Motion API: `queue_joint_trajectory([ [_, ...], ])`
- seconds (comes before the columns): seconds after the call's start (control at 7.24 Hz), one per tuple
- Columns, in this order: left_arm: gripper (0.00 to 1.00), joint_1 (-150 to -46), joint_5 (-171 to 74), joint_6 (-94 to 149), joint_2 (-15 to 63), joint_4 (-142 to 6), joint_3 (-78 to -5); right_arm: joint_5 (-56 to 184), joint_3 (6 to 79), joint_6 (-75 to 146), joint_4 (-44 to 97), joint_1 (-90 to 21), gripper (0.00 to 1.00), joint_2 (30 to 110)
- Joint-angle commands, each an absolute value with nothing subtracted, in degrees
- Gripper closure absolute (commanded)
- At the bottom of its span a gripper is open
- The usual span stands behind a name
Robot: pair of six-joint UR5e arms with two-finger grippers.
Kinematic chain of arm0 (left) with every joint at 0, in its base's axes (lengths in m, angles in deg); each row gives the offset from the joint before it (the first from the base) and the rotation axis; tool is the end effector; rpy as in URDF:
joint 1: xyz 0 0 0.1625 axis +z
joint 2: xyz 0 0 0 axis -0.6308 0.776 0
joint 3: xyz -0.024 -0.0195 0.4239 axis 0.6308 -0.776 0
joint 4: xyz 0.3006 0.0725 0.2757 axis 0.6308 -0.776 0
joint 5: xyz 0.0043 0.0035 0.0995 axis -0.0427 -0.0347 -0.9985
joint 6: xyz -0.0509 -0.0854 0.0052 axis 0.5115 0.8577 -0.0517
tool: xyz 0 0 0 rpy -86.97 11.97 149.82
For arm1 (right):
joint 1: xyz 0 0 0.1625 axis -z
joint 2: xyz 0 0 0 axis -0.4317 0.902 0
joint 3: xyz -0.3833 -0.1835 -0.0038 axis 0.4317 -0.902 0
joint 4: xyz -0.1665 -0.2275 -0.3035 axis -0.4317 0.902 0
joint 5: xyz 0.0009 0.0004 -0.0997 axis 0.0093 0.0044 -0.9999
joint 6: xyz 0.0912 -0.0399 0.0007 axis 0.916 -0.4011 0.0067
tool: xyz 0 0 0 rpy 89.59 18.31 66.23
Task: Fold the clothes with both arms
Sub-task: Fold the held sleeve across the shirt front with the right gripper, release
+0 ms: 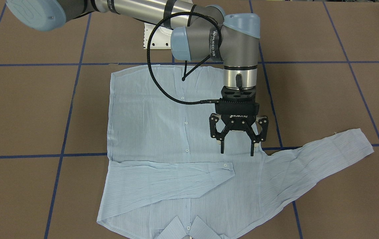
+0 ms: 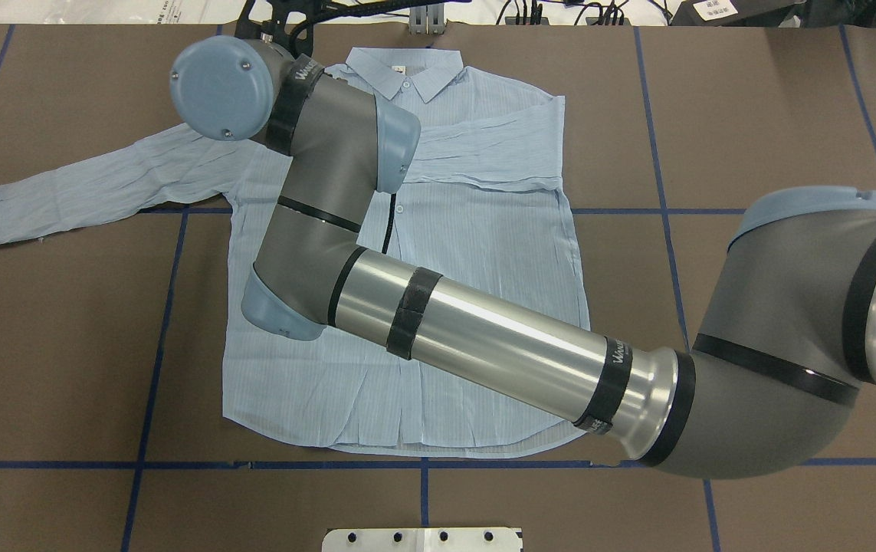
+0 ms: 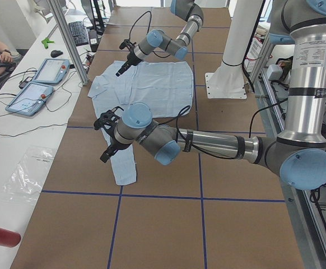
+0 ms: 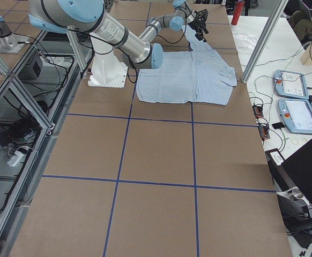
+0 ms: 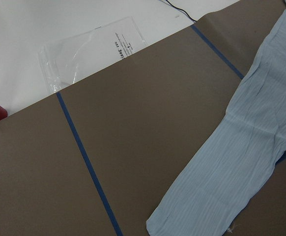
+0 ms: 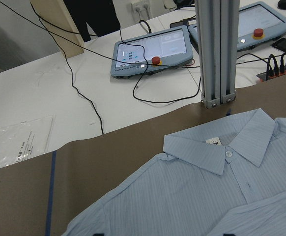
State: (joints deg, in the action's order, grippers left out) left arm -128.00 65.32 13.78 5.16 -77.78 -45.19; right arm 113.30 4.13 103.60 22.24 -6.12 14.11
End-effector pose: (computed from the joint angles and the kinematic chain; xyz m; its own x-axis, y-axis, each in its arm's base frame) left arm -0.0526 -0.5199 0.5354 0.6948 0.4728 -0.5419 -0.0059 0.7572 0.6531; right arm -0.6318 -0.5821 -0.0285 0.5090 0.2136 0.8338 -0.6757 0.6993 0.2333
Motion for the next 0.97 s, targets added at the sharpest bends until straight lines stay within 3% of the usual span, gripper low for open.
queue_joint_trajectory([
  [0.0, 0.00, -128.0, 65.3, 13.9, 5.2, -80.3, -45.1, 123.1, 5.4, 100.3, 26.7, -10.9, 0.01, 15.3],
  [0.14, 0.00, -127.9, 65.3, 15.1, 4.8, -86.5, -45.1, 127.9, 11.5, 95.5, 29.6, -13.5, 0.00, 19.9],
  [0.55, 0.00, -120.3, 64.7, 35.8, -0.6, -100.4, -43.8, 146.3, 36.3, 75.2, 33.8, -25.8, 0.00, 43.9],
  [0.83, 0.04, -116.1, 59.9, 53.3, -5.6, -110.5, -43.8, 160.9, 43.1, 57.2, 32.8, -37.5, 0.00, 57.1],
])
